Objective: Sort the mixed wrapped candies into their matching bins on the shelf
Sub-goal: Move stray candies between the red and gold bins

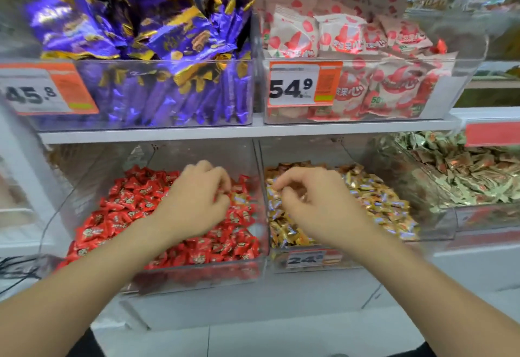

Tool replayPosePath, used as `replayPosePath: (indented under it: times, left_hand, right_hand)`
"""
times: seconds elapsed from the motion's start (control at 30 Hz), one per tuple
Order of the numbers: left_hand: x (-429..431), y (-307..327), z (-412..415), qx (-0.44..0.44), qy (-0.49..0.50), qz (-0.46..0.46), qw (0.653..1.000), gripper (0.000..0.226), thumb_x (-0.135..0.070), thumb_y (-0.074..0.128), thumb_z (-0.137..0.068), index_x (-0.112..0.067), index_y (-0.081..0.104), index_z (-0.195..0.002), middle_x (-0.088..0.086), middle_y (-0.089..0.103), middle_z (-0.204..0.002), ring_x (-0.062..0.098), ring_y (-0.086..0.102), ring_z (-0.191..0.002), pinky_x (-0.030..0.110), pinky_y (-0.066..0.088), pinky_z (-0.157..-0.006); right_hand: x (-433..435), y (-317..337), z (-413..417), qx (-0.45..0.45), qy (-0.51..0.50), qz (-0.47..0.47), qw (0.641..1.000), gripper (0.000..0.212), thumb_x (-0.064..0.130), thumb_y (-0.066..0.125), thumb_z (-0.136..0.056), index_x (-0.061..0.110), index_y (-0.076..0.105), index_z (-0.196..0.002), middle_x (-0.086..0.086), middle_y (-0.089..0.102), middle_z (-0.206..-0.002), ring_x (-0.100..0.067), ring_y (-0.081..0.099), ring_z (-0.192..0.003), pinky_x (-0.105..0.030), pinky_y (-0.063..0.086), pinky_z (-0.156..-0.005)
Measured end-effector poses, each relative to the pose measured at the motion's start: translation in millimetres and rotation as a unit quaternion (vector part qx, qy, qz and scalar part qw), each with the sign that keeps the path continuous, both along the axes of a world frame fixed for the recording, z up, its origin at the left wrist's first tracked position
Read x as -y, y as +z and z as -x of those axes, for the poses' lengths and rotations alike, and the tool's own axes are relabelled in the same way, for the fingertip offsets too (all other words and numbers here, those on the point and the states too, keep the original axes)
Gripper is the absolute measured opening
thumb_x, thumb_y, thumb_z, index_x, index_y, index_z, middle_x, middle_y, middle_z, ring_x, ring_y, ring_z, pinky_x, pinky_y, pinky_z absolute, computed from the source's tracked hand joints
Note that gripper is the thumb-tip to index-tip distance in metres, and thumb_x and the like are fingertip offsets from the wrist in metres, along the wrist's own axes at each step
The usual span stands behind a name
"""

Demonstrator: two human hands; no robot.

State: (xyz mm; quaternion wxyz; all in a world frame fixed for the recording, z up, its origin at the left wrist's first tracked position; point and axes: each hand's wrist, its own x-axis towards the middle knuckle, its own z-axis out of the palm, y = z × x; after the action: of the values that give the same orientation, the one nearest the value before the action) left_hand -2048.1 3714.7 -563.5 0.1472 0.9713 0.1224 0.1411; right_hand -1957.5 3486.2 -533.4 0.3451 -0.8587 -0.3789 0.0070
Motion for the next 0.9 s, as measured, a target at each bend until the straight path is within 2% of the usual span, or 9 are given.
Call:
replayPosePath:
  times: [0.13,0.2,0.3,0.43,0.57,0.63,0.73,0.83,0.9]
  left_hand:
    - [-67.4,-9.1,13.5,-0.146,0.146,-0.025,0.978,0.065,-0.056,0.034,-0.074,-0.023,0.067,-0.12,0.015,0.064,-0.115,0.041,0.057,-0.116,0.048,0.048,-0.103]
    - [-83.9,-12.7,16.1,-0.19,0.189,-0.049,0.962,0.063,-0.056,0.038,-0.085,-0.016,0.061,-0.129,0.019,0.058,-0.132,0.045,0.051,-0.127,0.052,0.046,-0.107]
    - [-100.9,-15.0,17.5,-0.227,0.238,-0.03,0.944,0.062,-0.054,0.046,-0.099,-0.011,0.045,-0.143,0.024,0.04,-0.15,0.052,0.035,-0.139,0.059,0.035,-0.112]
    - [-124.5,-22.3,24.6,-0.2,0.251,-0.025,0.947,0.063,-0.05,0.034,-0.09,-0.005,0.046,-0.132,0.03,0.048,-0.137,0.053,0.042,-0.131,0.06,0.037,-0.111]
    - [-126.8,-12.9,31.7,-0.144,0.24,0.002,0.96,0.035,-0.026,0.045,-0.101,-0.002,0.054,-0.123,0.035,0.054,-0.126,0.054,0.051,-0.121,0.054,0.041,-0.106]
    - [-127.8,-11.3,35.6,-0.129,0.223,0.013,0.966,0.03,-0.02,0.047,-0.099,-0.001,0.056,-0.12,0.034,0.055,-0.123,0.054,0.054,-0.117,0.052,0.043,-0.103]
    - [-125.9,-10.2,46.0,-0.139,0.206,0.025,0.968,0.027,-0.02,0.047,-0.098,-0.003,0.054,-0.118,0.03,0.052,-0.125,0.054,0.055,-0.117,0.051,0.044,-0.101]
    - [-116.8,-6.4,58.4,-0.18,0.178,0.023,0.967,0.017,-0.022,0.045,-0.1,-0.01,0.05,-0.111,0.025,0.051,-0.124,0.049,0.055,-0.115,0.05,0.046,-0.101]
    - [-108.8,-7.5,66.4,-0.215,0.161,-0.03,0.963,0.028,-0.032,0.045,-0.102,-0.012,0.052,-0.12,0.022,0.051,-0.126,0.044,0.049,-0.12,0.052,0.043,-0.106]
  right_hand:
    - [-64.0,-17.3,26.1,0.1,0.091,0.066,0.989,0.031,0.011,0.057,-0.092,0.027,0.076,-0.11,0.003,0.073,-0.104,-0.016,0.067,-0.096,-0.029,0.051,-0.092]
    - [-95.5,-31.0,26.6,0.117,0.089,0.165,0.975,0.033,0.009,0.057,-0.091,0.023,0.07,-0.117,-0.005,0.069,-0.114,-0.029,0.066,-0.109,-0.042,0.055,-0.094]
    - [-138.2,-44.7,19.8,0.123,0.075,0.25,0.957,0.023,0.019,0.06,-0.094,0.012,0.062,-0.116,-0.016,0.067,-0.118,-0.04,0.065,-0.114,-0.048,0.057,-0.091]
    - [-189.5,-55.6,19.6,0.097,0.193,0.261,0.941,0.053,0.055,0.07,-0.087,0.02,0.054,-0.124,-0.013,0.056,-0.121,-0.039,0.056,-0.116,-0.051,0.05,-0.101]
    - [-214.3,-73.1,37.9,0.032,0.384,0.193,0.903,0.052,0.05,0.078,-0.087,0.033,0.06,-0.133,-0.007,0.055,-0.127,-0.022,0.043,-0.117,-0.043,0.03,-0.115]
    - [-217.4,-80.4,38.2,0.043,0.383,0.212,0.898,0.056,0.055,0.072,-0.092,0.042,0.054,-0.143,-0.006,0.051,-0.134,-0.023,0.036,-0.116,-0.042,0.025,-0.115]
    - [-218.5,-83.9,29.8,0.121,0.336,0.298,0.885,0.051,0.057,0.058,-0.1,0.046,0.049,-0.148,-0.007,0.046,-0.134,-0.036,0.039,-0.117,-0.049,0.035,-0.112]
    - [-206.9,-72.8,13.9,0.124,0.25,0.358,0.891,0.041,0.051,0.052,-0.105,0.045,0.05,-0.145,-0.007,0.047,-0.134,-0.039,0.046,-0.123,-0.049,0.045,-0.104]
    - [-193.5,-67.0,1.0,0.131,0.201,0.373,0.896,0.033,0.042,0.055,-0.106,0.042,0.054,-0.138,-0.006,0.049,-0.127,-0.038,0.051,-0.123,-0.045,0.045,-0.096]
